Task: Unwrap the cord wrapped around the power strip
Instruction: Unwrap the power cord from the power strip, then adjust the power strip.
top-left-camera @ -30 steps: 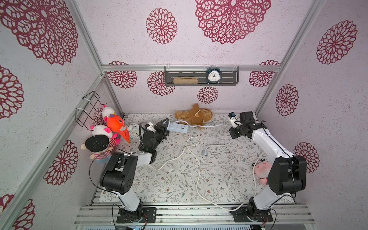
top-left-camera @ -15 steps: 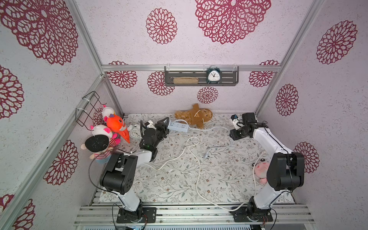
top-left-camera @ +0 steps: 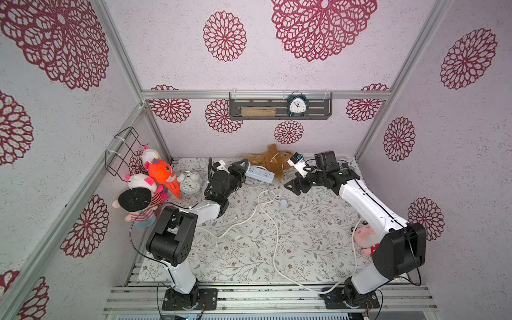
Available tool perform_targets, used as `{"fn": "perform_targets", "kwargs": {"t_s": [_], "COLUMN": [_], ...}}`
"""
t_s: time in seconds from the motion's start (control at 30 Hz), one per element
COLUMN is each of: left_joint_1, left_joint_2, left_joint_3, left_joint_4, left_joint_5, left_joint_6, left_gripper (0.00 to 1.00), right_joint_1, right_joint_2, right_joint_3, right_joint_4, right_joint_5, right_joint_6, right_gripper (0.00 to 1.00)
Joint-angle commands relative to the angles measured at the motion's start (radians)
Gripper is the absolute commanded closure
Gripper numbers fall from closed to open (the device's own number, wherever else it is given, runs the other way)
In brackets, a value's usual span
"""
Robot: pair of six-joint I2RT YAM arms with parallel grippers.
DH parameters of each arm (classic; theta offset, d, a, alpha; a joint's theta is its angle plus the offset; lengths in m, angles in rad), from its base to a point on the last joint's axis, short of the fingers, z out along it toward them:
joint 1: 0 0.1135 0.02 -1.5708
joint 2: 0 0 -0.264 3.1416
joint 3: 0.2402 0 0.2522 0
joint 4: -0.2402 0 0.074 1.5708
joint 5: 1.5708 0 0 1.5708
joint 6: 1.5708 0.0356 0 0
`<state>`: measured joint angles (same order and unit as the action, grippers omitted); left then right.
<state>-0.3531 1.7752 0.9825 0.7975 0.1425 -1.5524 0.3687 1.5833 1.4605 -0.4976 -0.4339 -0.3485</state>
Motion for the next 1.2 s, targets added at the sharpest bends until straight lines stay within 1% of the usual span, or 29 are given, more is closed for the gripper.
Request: {"fn": "perform_targets", "kwargs": {"t_s": [0.0,0.17,0.33,0.53,0.63,0.7,0.73,0.77,0.87,1.0,1.07,1.1,1.17], "left_joint_1": [-0.009,-0.024,-0.035,-0.051,-0.059,-0.061,-0.061,-0.061,-0.060,-0.054,-0.043,-0.032,-0.005], "left_joint_2": [-0.012,-0.022,-0.017,0.008,-0.002,-0.012,-0.016,-0.021,-0.034,-0.060,-0.080,-0.095,-0.132], "left_joint_3": [0.039,0.050,0.056,0.079,0.076,0.071,0.069,0.064,0.051,0.032,0.021,0.012,-0.015], "left_joint_4": [-0.017,-0.072,-0.062,-0.012,-0.025,-0.043,-0.050,-0.053,-0.065,-0.078,-0.085,-0.093,-0.102], "left_joint_5": [0.055,0.080,0.083,0.117,0.117,0.115,0.114,0.113,0.111,0.125,0.140,0.147,0.160], "left_joint_6": [0.064,0.123,0.145,0.138,0.151,0.166,0.171,0.177,0.200,0.242,0.264,0.273,0.284], "left_gripper": [1.00,1.00,1.00,1.00,1.00,1.00,0.97,0.90,0.54,0.20,0.05,0.01,0.03], "right_joint_1": [0.019,0.055,0.108,0.148,0.153,0.159,0.159,0.160,0.159,0.159,0.157,0.158,0.156], "right_joint_2": [-0.024,0.060,0.123,0.225,0.263,0.281,0.285,0.288,0.290,0.290,0.287,0.284,0.278], "right_joint_3": [0.049,0.118,0.155,0.211,0.233,0.245,0.248,0.249,0.249,0.246,0.246,0.244,0.244], "right_joint_4": [0.055,0.025,0.034,0.023,0.033,0.038,0.043,0.049,0.052,0.037,0.023,0.015,-0.003], "right_joint_5": [-0.075,-0.078,-0.102,-0.074,-0.095,-0.103,-0.100,-0.095,-0.072,-0.052,-0.041,-0.032,-0.020], "right_joint_6": [-0.034,-0.042,-0.002,0.008,0.024,0.032,0.034,0.040,0.040,0.021,0.003,-0.007,-0.026], "right_gripper": [0.08,0.07,0.07,0.07,0.08,0.11,0.14,0.18,0.37,0.59,0.70,0.73,0.81]}}
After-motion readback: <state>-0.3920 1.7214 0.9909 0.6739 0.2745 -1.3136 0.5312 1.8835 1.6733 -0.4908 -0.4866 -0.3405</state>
